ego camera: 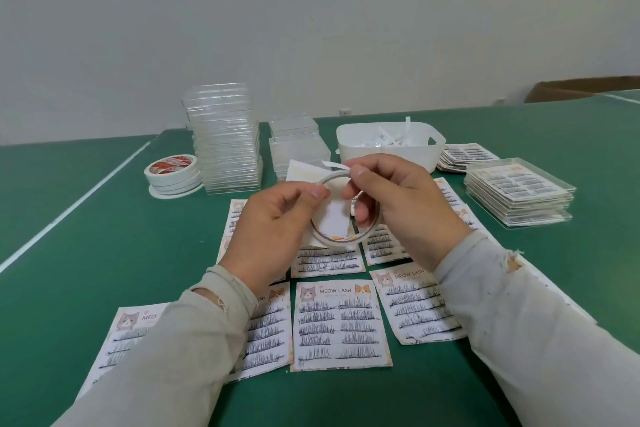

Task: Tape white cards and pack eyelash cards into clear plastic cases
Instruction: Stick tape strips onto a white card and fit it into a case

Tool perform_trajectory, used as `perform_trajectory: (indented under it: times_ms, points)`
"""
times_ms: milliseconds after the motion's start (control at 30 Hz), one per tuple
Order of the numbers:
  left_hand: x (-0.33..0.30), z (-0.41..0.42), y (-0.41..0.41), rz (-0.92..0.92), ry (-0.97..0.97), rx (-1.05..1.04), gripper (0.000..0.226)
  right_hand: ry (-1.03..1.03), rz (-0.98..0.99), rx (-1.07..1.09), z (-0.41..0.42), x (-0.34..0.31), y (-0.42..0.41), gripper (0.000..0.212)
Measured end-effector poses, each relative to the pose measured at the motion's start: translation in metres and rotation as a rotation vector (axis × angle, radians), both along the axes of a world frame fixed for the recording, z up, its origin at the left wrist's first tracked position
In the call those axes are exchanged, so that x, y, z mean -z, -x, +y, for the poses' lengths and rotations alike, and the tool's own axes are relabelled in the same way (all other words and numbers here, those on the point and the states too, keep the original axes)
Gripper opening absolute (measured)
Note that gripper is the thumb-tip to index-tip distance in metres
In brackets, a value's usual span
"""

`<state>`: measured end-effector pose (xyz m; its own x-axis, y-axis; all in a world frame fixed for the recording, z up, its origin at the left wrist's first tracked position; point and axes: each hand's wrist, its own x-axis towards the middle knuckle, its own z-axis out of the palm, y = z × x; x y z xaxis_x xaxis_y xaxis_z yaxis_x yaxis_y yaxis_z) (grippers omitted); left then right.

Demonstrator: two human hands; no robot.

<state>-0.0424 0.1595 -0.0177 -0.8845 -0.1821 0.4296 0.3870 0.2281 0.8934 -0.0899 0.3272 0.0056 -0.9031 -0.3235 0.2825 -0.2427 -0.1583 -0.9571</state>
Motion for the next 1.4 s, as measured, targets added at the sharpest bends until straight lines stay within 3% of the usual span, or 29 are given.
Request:
perform_trajectory:
  times_ms: [133,233,300,433,700,1033,1400]
  points:
    - [-0.001,-0.001,-0.001,-0.015,-0.033,-0.017,0.028,0.100,-0.160,-0.129,0.009,-0.005,0.003,0.009]
    - [0.001,-0.004,-0.001,-0.035,0.035,-0.052,0.047,0.068,-0.235,-0.234,0.014,-0.007,0.003,0.016]
    - [0.003,-0.003,-0.001,-0.022,0.072,-0.028,0.059,-0.007,-0.233,-0.252,0.014,-0.007,0.002,0.021]
    - [0.008,-0.002,0.000,-0.047,0.035,0.086,0.080,-0.153,-0.137,-0.203,0.015,-0.009,0.000,0.010]
    - [0.010,0.003,0.002,-0.056,0.033,0.043,0.035,-0.277,0.000,-0.020,0.008,-0.010,-0.007,0.013]
    - [0.009,0.011,-0.001,-0.052,-0.035,0.110,0.025,-0.343,0.224,0.057,0.005,-0.004,-0.006,0.011]
    - [0.007,0.014,-0.004,-0.039,-0.044,0.143,0.029,-0.375,0.185,0.103,0.005,-0.005,-0.005,0.015]
